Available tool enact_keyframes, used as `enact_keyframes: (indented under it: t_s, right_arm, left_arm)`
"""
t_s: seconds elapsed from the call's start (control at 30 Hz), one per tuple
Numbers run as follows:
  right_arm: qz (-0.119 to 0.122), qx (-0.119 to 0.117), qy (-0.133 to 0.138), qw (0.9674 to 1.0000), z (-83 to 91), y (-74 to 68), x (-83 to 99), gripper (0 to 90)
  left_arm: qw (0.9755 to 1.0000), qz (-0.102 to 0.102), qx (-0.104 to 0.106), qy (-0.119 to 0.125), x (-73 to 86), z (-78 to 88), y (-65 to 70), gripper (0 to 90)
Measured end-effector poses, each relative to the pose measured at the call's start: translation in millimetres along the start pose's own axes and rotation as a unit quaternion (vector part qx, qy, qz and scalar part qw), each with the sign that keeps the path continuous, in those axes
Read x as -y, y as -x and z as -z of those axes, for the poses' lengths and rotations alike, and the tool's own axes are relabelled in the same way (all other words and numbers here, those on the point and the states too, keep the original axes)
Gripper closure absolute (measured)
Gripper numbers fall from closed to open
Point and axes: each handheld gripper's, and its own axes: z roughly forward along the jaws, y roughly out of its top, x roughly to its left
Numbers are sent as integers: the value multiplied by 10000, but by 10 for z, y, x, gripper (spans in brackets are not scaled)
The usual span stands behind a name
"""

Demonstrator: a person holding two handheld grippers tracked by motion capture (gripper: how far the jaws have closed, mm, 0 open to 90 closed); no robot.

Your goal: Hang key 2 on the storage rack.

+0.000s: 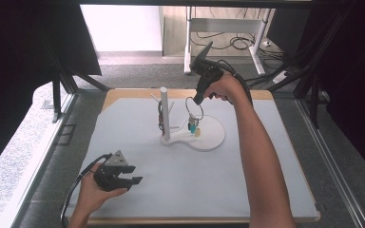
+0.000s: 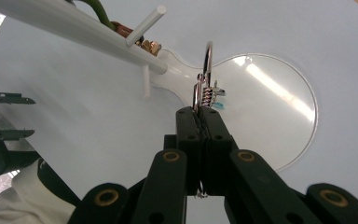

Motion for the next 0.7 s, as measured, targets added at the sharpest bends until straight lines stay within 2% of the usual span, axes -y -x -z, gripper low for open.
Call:
enact_keyframes:
  t_s: [0.43,0.7]
  right_arm:
    - [53,-2,5,10000,-121,-43,-140,884]
    - [209,24,35,9998,-171,-172,-275,884]
  left_arm:
    - [10000,-19,-36,-31,-2,-12,3,506]
    - [10000,-6,-25,-12,-2,-11,3,506]
